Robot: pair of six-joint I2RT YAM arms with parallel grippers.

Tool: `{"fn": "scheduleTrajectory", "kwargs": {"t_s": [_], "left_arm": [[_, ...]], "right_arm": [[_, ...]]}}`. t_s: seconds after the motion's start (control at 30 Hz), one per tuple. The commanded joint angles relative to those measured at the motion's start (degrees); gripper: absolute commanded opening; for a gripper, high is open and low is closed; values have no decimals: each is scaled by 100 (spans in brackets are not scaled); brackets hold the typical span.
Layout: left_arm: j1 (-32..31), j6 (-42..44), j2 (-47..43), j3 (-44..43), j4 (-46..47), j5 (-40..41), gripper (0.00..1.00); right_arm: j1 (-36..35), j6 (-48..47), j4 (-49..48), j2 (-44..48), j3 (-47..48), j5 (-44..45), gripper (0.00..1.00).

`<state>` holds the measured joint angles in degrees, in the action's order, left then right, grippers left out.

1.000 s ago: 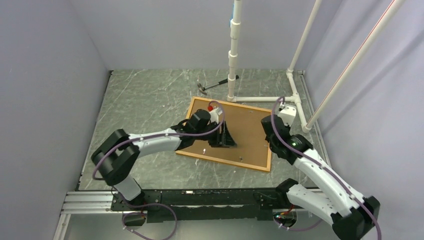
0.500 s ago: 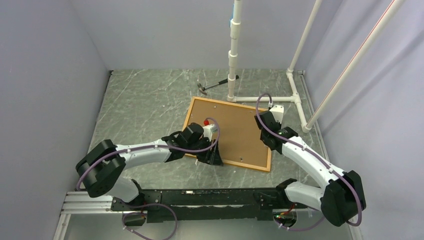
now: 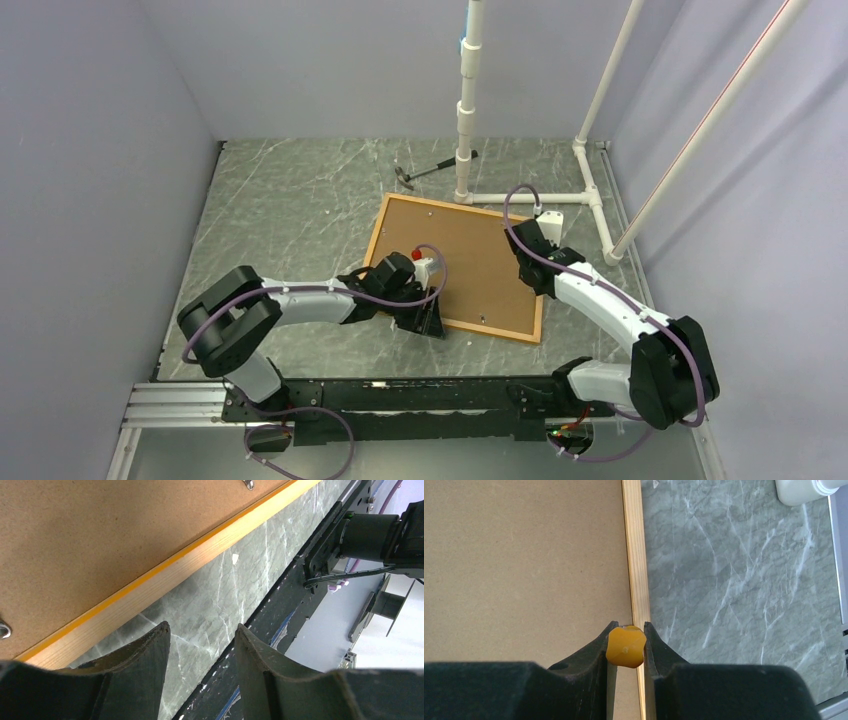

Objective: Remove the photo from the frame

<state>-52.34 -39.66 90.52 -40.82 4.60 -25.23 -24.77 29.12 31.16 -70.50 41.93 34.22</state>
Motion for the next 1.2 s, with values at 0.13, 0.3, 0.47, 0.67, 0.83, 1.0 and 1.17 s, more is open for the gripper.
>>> {"fn": "scheduleTrajectory", "kwargs": {"t_s": [0.13, 0.3, 0.47, 0.67, 0.83, 1.0, 1.17], "left_arm": [[-40, 89, 205, -58, 401, 16, 53], [-62, 48, 291, -32, 499, -17, 53], [-89, 55, 300, -48, 466, -13, 53], [-93, 59, 266, -16, 417, 78, 53], [-97, 71, 336, -22, 393, 200, 53], [-95, 77, 511, -145, 378, 238, 53], [-95, 96, 610, -250, 335, 259, 53]], "right_arm": [[60, 53, -122, 126, 235, 56, 0], [59, 10, -110, 201, 332, 79, 0], [95, -102, -308, -51, 378, 171, 0], [148, -76, -387, -358, 373, 179, 0], [141, 39, -105, -291, 382, 22, 0], [136, 205, 244, -227, 385, -343, 0], [118, 373, 582, -168, 420, -678, 0]]}}
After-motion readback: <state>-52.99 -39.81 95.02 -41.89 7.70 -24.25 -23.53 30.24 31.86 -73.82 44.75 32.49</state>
